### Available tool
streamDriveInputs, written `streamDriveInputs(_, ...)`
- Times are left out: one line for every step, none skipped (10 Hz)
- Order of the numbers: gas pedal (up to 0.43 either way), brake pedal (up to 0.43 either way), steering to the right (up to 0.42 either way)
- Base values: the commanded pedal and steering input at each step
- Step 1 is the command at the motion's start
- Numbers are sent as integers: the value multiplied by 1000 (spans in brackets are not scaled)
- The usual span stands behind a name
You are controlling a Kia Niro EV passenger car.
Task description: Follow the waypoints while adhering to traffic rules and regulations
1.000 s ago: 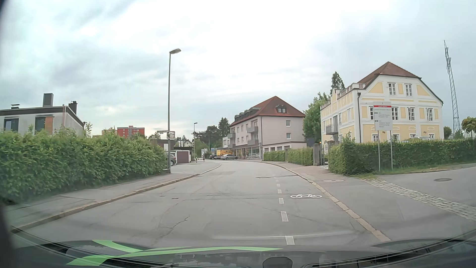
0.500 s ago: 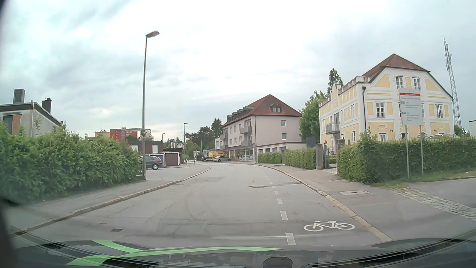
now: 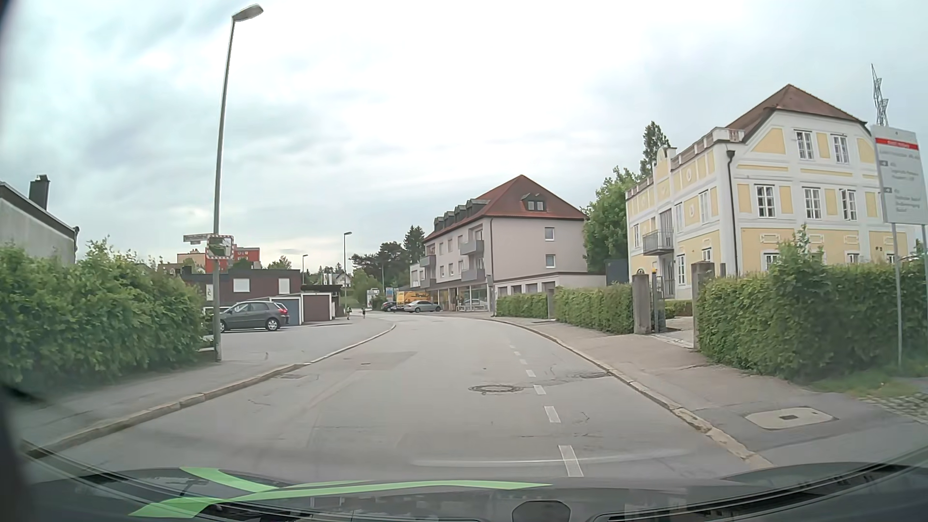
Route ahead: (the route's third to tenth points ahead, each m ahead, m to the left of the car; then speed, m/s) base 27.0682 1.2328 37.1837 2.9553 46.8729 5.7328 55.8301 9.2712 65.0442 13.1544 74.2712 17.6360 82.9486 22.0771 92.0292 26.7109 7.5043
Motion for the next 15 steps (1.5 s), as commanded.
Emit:
streamDriveInputs(98,0,5)
streamDriveInputs(98,0,4)
streamDriveInputs(110,0,4)
streamDriveInputs(98,0,4)
streamDriveInputs(98,0,3)
streamDriveInputs(98,0,4)
streamDriveInputs(98,0,4)
streamDriveInputs(98,0,3)
streamDriveInputs(87,0,3)
streamDriveInputs(87,0,3)
streamDriveInputs(87,0,0)
streamDriveInputs(87,0,-7)
streamDriveInputs(87,0,-13)
streamDriveInputs(87,0,-18)
streamDriveInputs(79,0,-19)
